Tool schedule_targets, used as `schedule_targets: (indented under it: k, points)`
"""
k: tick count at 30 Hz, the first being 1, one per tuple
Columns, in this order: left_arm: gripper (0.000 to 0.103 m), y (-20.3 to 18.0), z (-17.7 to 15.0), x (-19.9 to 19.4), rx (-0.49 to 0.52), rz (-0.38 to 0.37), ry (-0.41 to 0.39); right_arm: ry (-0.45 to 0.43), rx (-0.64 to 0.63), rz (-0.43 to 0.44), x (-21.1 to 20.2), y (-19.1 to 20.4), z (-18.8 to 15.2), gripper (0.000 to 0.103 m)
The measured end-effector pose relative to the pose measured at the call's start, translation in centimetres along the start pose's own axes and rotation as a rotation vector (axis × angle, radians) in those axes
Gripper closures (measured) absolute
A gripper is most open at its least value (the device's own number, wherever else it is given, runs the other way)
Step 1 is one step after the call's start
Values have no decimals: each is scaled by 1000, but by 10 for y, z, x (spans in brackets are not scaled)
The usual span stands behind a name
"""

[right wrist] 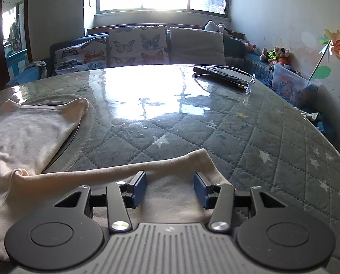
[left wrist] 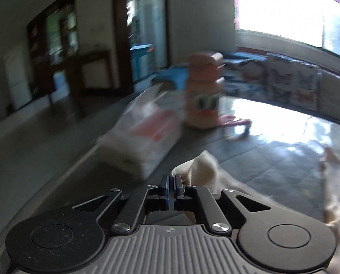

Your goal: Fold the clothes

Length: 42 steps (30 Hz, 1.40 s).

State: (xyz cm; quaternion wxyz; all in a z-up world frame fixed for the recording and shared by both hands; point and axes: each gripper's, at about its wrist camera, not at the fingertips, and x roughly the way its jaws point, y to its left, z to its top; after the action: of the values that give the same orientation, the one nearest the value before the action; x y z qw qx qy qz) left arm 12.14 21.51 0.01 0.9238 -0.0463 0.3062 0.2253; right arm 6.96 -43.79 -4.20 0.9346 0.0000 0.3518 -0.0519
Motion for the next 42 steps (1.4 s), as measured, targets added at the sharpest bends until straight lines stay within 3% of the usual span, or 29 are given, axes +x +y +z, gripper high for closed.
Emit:
schedule_targets:
  k: [5,15,19,25,31,36,42]
  points:
    - [99,20,-15,14,-27,51,54,-3,11,1,6,-3,5,53]
    - [91,21,-19,-9,1,41,45,-6,7,12,9,-2,12,53]
    - [75,11,-28,-37,45,-27,16,-15,-22,34,-4,2,10,52]
    - [71,-23,-49,-74,128,-202,-3,-15,-63,127,-26,18,8,47]
    - [61,-62,-66,-105,251,-330,-39,-26,-169,235,-49,46,2,44]
    - [56,-84,-82,-130,384,-392,-86,-10,-239,332,-63,70,-5,41]
    - [50,-94,-96,-151,478,-460,-130,3,-345,435,-83,100,-18,35]
